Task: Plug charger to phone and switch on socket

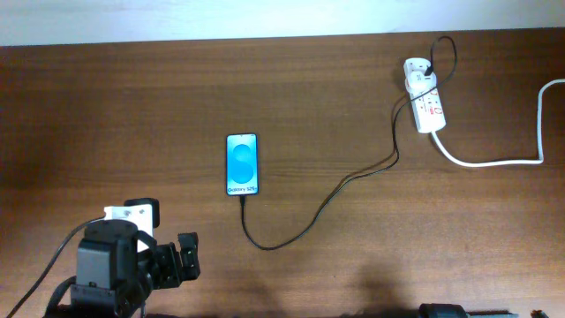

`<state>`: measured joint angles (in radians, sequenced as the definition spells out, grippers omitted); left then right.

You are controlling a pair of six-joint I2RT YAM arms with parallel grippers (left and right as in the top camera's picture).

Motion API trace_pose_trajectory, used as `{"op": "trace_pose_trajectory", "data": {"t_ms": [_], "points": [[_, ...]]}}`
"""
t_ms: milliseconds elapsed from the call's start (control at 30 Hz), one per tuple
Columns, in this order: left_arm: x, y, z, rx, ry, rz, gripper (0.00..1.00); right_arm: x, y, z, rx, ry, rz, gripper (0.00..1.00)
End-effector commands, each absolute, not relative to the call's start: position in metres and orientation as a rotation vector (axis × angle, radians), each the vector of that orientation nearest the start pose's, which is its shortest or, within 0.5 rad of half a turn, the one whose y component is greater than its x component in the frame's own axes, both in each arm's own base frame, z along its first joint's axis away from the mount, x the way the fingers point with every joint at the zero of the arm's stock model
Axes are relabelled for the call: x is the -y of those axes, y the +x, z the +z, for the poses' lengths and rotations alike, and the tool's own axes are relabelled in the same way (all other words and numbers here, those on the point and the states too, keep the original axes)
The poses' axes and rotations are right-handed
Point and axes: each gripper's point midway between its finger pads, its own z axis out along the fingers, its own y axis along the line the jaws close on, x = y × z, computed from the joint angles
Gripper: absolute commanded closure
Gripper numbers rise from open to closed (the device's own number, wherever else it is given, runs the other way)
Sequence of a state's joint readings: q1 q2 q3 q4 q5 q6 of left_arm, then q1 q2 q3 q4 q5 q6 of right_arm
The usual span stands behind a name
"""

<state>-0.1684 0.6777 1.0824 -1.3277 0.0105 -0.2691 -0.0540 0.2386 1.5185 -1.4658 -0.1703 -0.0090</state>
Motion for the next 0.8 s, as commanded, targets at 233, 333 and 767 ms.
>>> {"op": "trace_pose_trajectory", "data": {"t_ms": [233,333,767], "points": [[0.029,0.162,0.235,-2.497,-0.127,-0.190,0.01,-0.030,-0.047,0.341,-1.601,-0.440,-0.114,0.02],[0.029,0.161,0.235,-2.497,-0.127,-0.190,0.01,-0.031,-0.034,0.361,-1.531,-0.425,-0.133,0.02],[0.029,0.162,0.235,-2.497,-0.127,-0.190,0.01,-0.023,0.168,0.317,-1.510,-0.128,0.081,0.02]]}}
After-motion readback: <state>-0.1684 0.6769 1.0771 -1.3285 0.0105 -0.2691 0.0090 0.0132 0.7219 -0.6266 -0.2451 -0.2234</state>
